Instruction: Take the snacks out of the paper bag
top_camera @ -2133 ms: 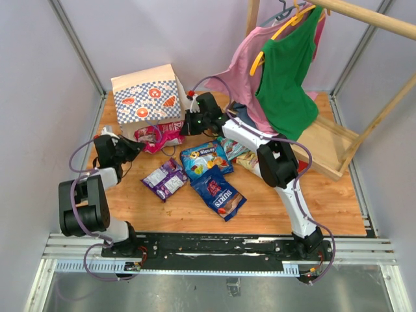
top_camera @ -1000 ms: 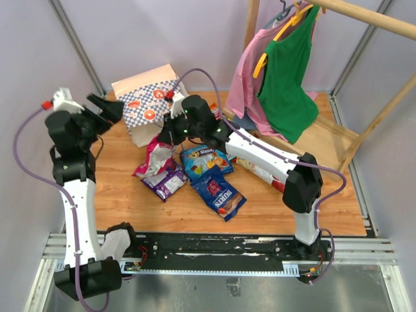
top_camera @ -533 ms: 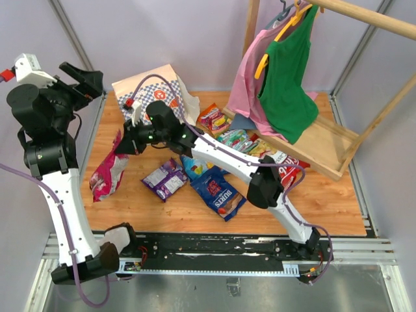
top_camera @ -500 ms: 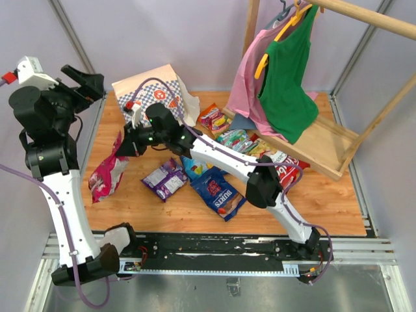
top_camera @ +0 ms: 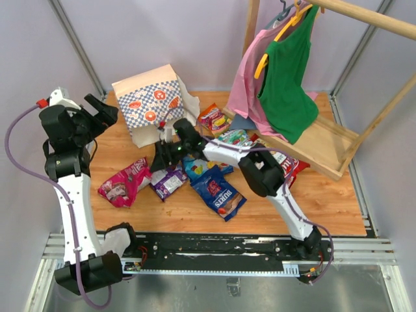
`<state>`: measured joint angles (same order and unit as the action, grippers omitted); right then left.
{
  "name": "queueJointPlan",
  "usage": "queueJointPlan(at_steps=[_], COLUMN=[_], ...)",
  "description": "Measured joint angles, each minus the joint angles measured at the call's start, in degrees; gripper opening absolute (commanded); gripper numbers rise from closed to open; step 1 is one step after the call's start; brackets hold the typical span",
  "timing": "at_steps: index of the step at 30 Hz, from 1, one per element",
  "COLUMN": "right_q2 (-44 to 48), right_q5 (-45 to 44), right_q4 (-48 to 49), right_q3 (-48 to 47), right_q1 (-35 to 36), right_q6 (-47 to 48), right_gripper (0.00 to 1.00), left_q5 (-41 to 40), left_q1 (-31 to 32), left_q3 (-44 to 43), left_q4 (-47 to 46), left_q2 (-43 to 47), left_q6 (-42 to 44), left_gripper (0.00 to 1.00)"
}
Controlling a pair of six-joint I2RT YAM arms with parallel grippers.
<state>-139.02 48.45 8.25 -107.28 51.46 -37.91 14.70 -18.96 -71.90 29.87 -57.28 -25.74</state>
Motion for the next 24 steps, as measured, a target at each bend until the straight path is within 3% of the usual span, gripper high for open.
queueJointPlan(at_steps=[1, 5, 12, 19, 24], right_q2=[1.2, 9.7, 34.0, 54.6, 59.7], right_q5=[-0.4, -2.1, -5.7, -29.4, -45.6], right_q4=[-0.9, -4.0, -3.1, -1.0, -1.0], right_q3=[1.0, 3.7, 12.1, 32.6, 43.1], right_q1=[-0.9, -4.6, -10.0, -13.0, -14.8], right_q6=[1.1, 6.2, 10.4, 16.0, 18.6], right_gripper=[1.00, 0.99, 0.98, 0.98, 0.98], left_q5=[0.0, 0.7, 5.7, 12.5, 14.4], left_q1=[0.0, 0.0, 0.0, 0.0, 0.0], left_q3=[1.1, 5.3, 13.5, 19.7, 21.1], left_q4=[-0.6, -3.1, -10.4, -19.5, -23.0], left_q2=[0.7, 2.4, 4.5, 6.3, 6.7], left_q6=[0.0, -0.2, -0.2, 0.2, 1.0], left_gripper=[1.00, 1.00, 1.00, 1.00, 1.00])
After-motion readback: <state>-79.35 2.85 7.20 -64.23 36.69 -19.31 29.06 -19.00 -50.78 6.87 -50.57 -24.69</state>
